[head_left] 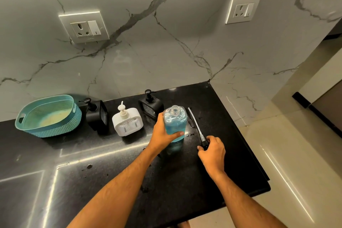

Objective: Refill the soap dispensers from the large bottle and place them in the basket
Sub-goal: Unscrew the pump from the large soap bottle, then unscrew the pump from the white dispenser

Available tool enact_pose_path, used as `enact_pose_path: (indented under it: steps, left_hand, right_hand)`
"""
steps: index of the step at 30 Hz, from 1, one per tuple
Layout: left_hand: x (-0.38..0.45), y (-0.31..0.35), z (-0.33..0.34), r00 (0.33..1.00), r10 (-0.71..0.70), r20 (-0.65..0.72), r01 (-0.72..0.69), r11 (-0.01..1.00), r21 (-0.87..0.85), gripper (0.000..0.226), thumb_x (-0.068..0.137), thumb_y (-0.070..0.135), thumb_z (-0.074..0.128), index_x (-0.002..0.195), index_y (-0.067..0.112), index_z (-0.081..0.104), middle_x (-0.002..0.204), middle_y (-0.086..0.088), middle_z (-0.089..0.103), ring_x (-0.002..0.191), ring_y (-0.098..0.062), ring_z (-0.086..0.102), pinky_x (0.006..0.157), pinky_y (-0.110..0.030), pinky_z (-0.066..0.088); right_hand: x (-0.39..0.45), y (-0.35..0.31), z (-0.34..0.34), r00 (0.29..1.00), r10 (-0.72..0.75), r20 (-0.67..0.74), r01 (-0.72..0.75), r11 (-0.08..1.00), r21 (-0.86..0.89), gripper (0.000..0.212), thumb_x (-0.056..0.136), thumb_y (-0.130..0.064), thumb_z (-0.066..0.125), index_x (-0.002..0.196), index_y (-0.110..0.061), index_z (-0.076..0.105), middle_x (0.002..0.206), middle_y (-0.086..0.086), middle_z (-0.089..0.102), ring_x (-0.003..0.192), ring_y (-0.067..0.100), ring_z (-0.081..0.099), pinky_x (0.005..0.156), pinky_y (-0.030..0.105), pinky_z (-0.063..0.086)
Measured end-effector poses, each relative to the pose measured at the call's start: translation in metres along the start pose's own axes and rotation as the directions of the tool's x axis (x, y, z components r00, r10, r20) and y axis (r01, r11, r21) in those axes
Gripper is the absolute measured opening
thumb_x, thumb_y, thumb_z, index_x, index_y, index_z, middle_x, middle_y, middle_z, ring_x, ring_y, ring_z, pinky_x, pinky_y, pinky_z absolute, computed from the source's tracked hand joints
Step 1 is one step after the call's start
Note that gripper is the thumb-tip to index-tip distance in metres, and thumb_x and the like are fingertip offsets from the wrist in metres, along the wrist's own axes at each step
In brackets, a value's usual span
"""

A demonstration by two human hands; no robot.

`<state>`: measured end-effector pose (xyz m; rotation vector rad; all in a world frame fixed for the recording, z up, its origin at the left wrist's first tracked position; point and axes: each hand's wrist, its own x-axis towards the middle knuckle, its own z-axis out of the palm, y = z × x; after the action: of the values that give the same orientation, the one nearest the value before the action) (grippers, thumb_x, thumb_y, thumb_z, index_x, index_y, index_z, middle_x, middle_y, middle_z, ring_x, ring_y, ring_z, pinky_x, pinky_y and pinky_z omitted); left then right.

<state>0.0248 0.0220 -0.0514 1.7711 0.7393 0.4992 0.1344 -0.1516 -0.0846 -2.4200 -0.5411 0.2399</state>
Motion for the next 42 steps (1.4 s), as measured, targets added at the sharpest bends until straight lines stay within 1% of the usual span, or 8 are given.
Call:
enact_pose_path:
  steps: [7,13,21,26,31,35,39,42]
  left_hand:
    - [-0.002,0.0,-0.001,1.0,0.01,0.003,-0.01,1.0,0.017,0.093,0.074,0.017,0.095,0.145,0.029,0.036,0.141,0.009,0.054,0.128,-0.005,0.054,0.105,-0.021,0.049]
    - [-0.003,-0.004,-0.005,1.0,0.012,0.0,-0.012,0.999,0.033,0.095,0.073,0.02,0.096,0.146,0.023,0.037,0.143,0.008,0.054,0.132,-0.007,0.054,0.108,-0.027,0.05]
    - [-0.017,-0.006,-0.014,0.998,0.058,-0.027,-0.056,0.995,0.083,0.096,0.071,0.023,0.097,0.147,0.023,0.037,0.145,0.007,0.05,0.134,-0.007,0.05,0.11,-0.018,0.044]
    - [-0.039,-0.01,-0.03,0.992,0.102,-0.069,-0.093,0.989,0.112,0.102,0.072,0.031,0.097,0.152,0.021,0.034,0.15,0.006,0.046,0.138,-0.005,0.044,0.118,-0.02,0.035]
    - [-0.065,-0.015,-0.06,0.985,0.127,-0.118,-0.113,0.986,0.123,0.098,0.074,0.038,0.095,0.15,0.03,0.034,0.152,0.011,0.044,0.142,-0.001,0.041,0.116,-0.009,0.029]
    - [-0.083,-0.022,-0.094,0.974,0.128,-0.186,-0.103,0.985,0.141,0.099,0.073,0.047,0.091,0.151,0.028,0.034,0.153,0.01,0.043,0.142,0.002,0.04,0.114,-0.006,0.028]
    - [-0.09,-0.034,-0.127,0.96,0.097,-0.262,-0.053,0.984,0.17,0.099,0.074,0.036,0.094,0.151,0.019,0.035,0.151,0.004,0.044,0.139,-0.004,0.042,0.115,-0.012,0.032]
    - [-0.091,-0.042,-0.147,0.951,0.071,-0.3,-0.013,0.982,0.19,0.1,0.075,0.033,0.095,0.153,0.018,0.034,0.153,0.004,0.042,0.139,-0.007,0.041,0.109,-0.002,0.028]
  right_hand:
    - [0.0,-0.001,-0.002,1.0,0.008,0.011,-0.008,1.0,-0.018,0.058,0.08,-0.021,0.086,0.131,-0.01,0.062,0.12,0.005,0.061,0.118,0.022,0.057,0.1,0.031,0.047]
    - [0.0,-0.002,-0.003,1.0,0.023,0.012,-0.022,0.999,-0.031,0.06,0.079,-0.025,0.087,0.132,-0.009,0.061,0.122,0.006,0.062,0.119,0.023,0.057,0.101,0.032,0.047]
    - [-0.003,-0.004,-0.006,0.996,-0.027,-0.086,0.024,0.999,-0.039,0.072,0.074,-0.029,0.09,0.133,-0.004,0.058,0.127,0.011,0.059,0.121,0.027,0.052,0.101,0.038,0.048]
    - [-0.017,-0.018,-0.016,0.967,-0.145,-0.21,0.152,0.988,0.016,0.07,0.071,-0.027,0.091,0.129,-0.004,0.06,0.126,0.011,0.058,0.119,0.028,0.053,0.099,0.041,0.05]
    - [-0.051,-0.047,-0.021,0.899,-0.311,-0.31,0.35,0.933,0.08,0.059,0.072,-0.02,0.09,0.123,-0.005,0.064,0.121,0.007,0.06,0.115,0.022,0.054,0.099,0.024,0.04]
    - [-0.077,-0.079,-0.012,0.858,-0.428,-0.285,0.48,0.865,0.144,0.056,0.075,-0.019,0.087,0.124,-0.007,0.064,0.123,0.005,0.06,0.118,0.019,0.056,0.102,0.028,0.047]
    - [-0.096,-0.114,0.011,0.839,-0.498,-0.218,0.54,0.812,0.221,0.057,0.076,-0.02,0.087,0.126,-0.009,0.063,0.123,0.002,0.06,0.117,0.018,0.057,0.102,0.03,0.049]
    - [-0.098,-0.137,0.035,0.847,-0.511,-0.147,0.532,0.809,0.25,0.058,0.076,-0.02,0.086,0.127,-0.011,0.062,0.123,0.002,0.061,0.118,0.018,0.057,0.103,0.029,0.048]
